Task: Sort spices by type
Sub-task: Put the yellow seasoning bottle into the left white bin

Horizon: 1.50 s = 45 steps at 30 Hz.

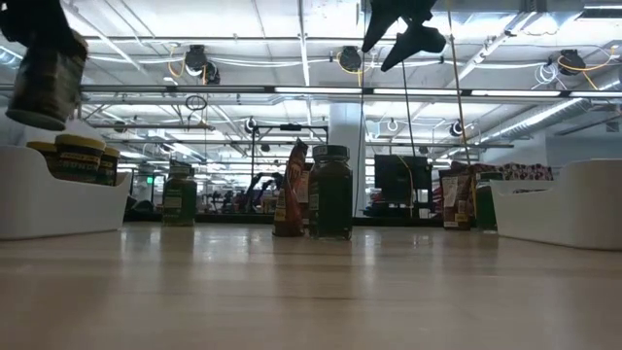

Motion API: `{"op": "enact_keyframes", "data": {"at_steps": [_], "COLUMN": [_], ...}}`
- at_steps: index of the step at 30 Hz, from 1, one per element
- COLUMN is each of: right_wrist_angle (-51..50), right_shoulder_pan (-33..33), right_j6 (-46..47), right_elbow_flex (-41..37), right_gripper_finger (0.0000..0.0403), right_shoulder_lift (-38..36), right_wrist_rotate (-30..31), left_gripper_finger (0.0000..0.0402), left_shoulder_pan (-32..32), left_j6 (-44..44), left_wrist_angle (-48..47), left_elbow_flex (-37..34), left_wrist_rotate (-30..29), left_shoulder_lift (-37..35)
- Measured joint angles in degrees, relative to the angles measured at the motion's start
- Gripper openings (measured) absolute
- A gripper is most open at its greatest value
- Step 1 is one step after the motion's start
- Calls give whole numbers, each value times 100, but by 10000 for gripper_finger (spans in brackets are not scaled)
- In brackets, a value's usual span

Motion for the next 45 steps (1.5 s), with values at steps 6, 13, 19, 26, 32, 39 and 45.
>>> {"op": "enact_keyframes", "data": {"at_steps": [6, 13, 19, 26, 32, 39, 45], "right_wrist_angle": [0, -2, -7, -11, -23, -38, -37], "right_shoulder_pan": [0, 0, 4, 4, 4, 4, 4], "right_j6": [-85, -135, -139, -165, -213, -291, -294], "right_elbow_flex": [0, 0, 0, 0, 1, 0, 2], "right_gripper_finger": [265, 265, 265, 265, 265, 265, 265], "right_shoulder_lift": [0, 0, -2, -2, -2, -4, -4], "right_wrist_rotate": [0, 0, 0, -2, -2, -2, -2], "left_gripper_finger": [249, 249, 249, 249, 249, 249, 249], "left_shoulder_pan": [0, 0, 0, 0, 0, 0, 0], "left_j6": [265, 337, 213, -490, -573, -677, -726], "left_wrist_angle": [-23, -267, -70, -85, 114, 125, 425], "left_elbow_flex": [0, -7, -477, -1013, -1130, -1130, -1191], "left_wrist_rotate": [634, 647, 643, 419, 332, 332, 334], "left_shoulder_lift": [-15, 226, 404, 432, 468, 480, 581]}}
